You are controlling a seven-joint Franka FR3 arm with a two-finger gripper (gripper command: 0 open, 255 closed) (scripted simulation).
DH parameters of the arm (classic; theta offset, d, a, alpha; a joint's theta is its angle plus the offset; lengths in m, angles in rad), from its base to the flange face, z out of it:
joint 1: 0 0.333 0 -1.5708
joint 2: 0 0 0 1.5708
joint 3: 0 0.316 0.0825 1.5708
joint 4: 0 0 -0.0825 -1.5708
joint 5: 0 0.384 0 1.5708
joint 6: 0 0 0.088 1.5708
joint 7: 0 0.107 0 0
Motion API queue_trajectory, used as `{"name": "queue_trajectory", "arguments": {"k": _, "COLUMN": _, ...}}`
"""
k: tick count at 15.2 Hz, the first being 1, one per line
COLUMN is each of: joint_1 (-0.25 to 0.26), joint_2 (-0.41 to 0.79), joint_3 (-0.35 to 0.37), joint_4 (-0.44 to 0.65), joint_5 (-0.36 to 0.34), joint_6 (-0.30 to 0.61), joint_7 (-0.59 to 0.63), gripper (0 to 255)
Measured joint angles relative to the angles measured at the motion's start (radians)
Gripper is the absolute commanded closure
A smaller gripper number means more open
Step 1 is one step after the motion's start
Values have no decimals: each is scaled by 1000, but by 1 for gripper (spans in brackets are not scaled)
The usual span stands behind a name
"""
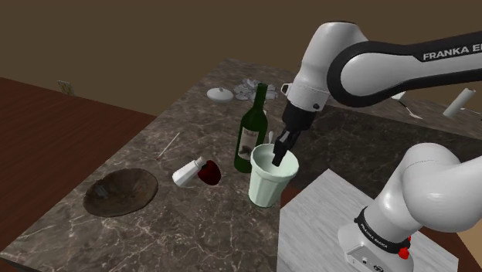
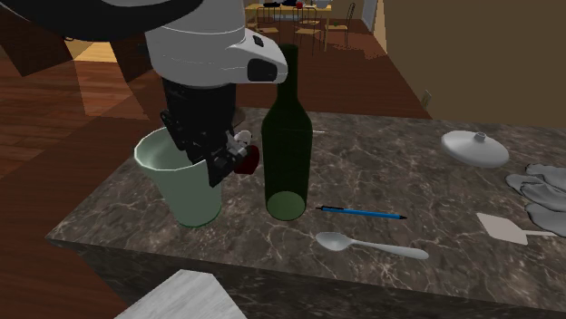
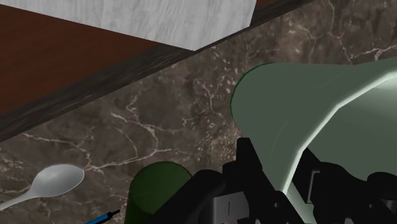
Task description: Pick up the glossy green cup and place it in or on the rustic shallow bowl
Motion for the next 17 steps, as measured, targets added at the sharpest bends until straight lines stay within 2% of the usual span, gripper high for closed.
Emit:
{"name": "queue_trajectory", "arguments": {"k": 13, "joint_1": -14, "joint_2": -50, "joint_3": -25, "joint_4": 143, "joint_5": -40, "joint_6": -190, "joint_7": 40, "gripper": 255}}
{"name": "queue_trajectory", "arguments": {"k": 17, "joint_1": -11, "joint_2": 65, "joint_3": 15, "joint_4": 246, "joint_5": -33, "joint_6": -166, "joint_7": 80, "gripper": 255}}
